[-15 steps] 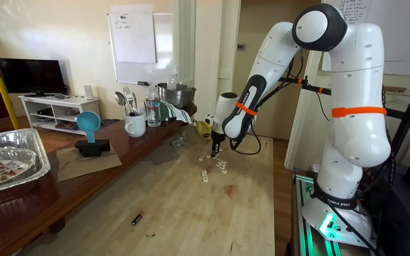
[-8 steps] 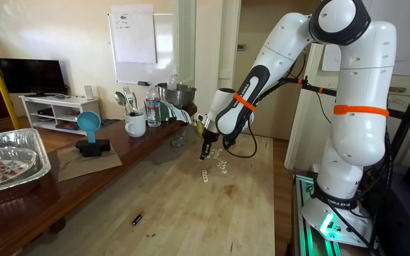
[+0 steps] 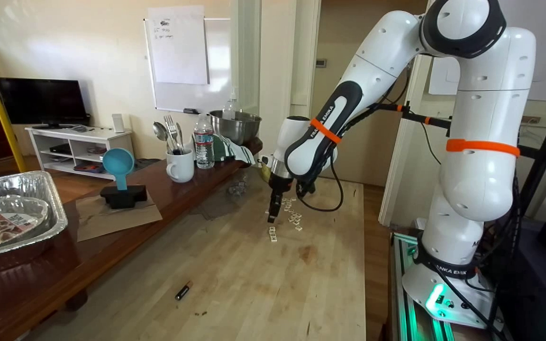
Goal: Arrange the small objects on the table
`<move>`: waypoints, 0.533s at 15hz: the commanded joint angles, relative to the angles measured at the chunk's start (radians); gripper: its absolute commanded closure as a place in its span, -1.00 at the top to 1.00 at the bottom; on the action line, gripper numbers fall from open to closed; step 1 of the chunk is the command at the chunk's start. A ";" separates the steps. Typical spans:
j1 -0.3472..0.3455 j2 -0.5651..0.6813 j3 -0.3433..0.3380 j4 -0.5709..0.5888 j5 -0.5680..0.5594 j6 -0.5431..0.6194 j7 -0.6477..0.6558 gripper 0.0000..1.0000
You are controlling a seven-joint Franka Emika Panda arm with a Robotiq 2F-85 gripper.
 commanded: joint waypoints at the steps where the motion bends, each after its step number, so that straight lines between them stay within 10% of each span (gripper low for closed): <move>1: 0.006 -0.027 0.004 -0.007 0.023 -0.071 -0.016 0.86; 8: 0.030 -0.022 0.015 -0.007 0.031 -0.129 -0.020 0.99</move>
